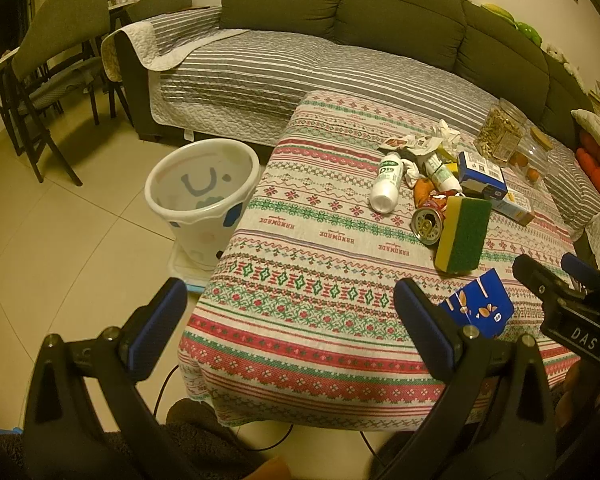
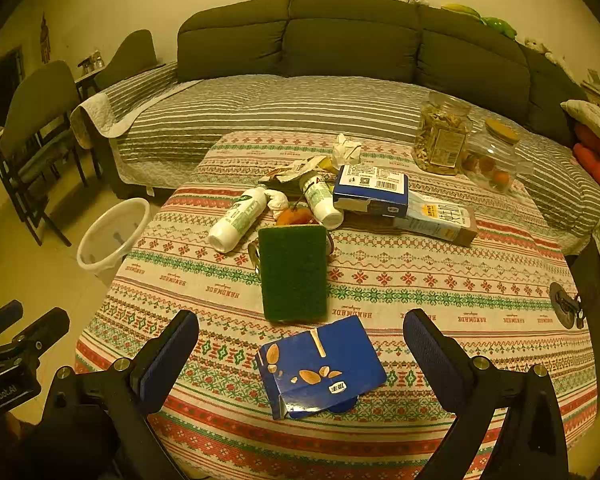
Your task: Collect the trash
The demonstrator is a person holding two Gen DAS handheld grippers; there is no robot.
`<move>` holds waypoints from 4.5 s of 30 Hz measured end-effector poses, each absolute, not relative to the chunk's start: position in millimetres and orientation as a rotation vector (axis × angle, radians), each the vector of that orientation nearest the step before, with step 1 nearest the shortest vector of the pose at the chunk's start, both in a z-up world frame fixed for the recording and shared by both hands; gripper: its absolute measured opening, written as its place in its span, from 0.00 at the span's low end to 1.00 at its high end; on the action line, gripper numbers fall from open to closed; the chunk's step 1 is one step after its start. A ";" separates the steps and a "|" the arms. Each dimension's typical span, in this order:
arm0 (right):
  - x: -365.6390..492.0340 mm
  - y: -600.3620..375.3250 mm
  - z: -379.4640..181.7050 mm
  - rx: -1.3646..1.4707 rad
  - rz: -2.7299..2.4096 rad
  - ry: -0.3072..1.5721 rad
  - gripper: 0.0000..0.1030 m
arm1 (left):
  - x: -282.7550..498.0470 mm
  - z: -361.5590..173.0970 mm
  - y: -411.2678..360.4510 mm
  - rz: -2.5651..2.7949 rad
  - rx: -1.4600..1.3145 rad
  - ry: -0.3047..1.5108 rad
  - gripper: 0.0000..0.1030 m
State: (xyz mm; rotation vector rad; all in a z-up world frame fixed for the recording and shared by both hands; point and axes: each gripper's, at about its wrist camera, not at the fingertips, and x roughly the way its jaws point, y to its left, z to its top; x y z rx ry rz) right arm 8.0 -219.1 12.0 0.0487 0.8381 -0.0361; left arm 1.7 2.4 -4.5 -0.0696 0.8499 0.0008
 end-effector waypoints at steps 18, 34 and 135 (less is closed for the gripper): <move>8.0 -218.9 11.5 0.048 -0.036 0.839 1.00 | 1.9 -4.6 2.5 0.001 -0.071 0.850 0.99; 7.8 -219.1 11.5 0.050 -0.037 0.839 1.00 | 1.8 -4.6 0.4 0.001 -0.070 0.852 0.99; 191.9 -373.2 -34.6 0.332 -0.084 1.178 1.00 | 159.6 18.2 -70.0 -0.495 -0.247 1.007 0.27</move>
